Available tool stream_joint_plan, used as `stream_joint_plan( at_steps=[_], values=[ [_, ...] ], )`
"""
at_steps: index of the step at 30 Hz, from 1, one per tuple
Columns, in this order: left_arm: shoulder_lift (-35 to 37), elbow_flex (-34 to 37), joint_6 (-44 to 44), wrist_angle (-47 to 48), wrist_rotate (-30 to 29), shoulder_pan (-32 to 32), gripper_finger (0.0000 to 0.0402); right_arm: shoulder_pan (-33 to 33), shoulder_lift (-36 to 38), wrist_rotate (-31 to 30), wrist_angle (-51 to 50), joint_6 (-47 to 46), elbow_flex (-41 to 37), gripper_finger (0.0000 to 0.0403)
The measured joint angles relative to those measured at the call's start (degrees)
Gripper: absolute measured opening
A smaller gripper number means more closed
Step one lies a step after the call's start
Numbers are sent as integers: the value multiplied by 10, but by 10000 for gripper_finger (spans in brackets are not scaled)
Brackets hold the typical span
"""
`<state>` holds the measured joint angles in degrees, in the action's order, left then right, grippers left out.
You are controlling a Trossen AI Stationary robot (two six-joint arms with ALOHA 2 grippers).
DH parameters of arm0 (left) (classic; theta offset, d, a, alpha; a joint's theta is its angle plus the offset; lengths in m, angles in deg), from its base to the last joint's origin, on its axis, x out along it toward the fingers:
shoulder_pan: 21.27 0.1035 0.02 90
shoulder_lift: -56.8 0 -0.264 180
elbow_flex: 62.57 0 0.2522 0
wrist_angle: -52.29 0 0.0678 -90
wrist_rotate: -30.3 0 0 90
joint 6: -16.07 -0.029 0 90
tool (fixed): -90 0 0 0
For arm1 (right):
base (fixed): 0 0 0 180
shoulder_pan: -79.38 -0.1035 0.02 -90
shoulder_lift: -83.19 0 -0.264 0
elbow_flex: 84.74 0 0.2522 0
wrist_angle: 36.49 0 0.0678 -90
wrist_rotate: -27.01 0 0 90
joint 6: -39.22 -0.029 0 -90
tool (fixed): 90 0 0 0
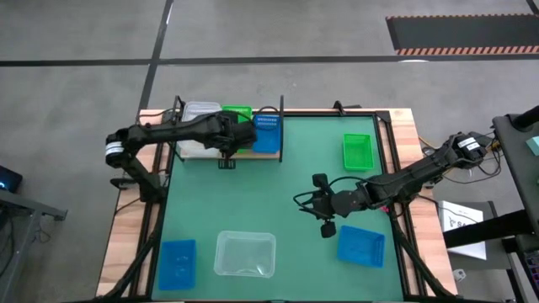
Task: Stack baskets on shelf by color
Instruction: Stack the left green bin on top of the other green bin on the shelf
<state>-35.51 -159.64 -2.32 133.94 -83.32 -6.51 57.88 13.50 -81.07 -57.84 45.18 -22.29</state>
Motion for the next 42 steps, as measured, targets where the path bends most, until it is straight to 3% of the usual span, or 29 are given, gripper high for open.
stream_joint_plan(
  at_steps=[42],
  values=[
    [-13,6,0,6,9,3,0,0,0,0,-4,-9,0,43]
  ],
)
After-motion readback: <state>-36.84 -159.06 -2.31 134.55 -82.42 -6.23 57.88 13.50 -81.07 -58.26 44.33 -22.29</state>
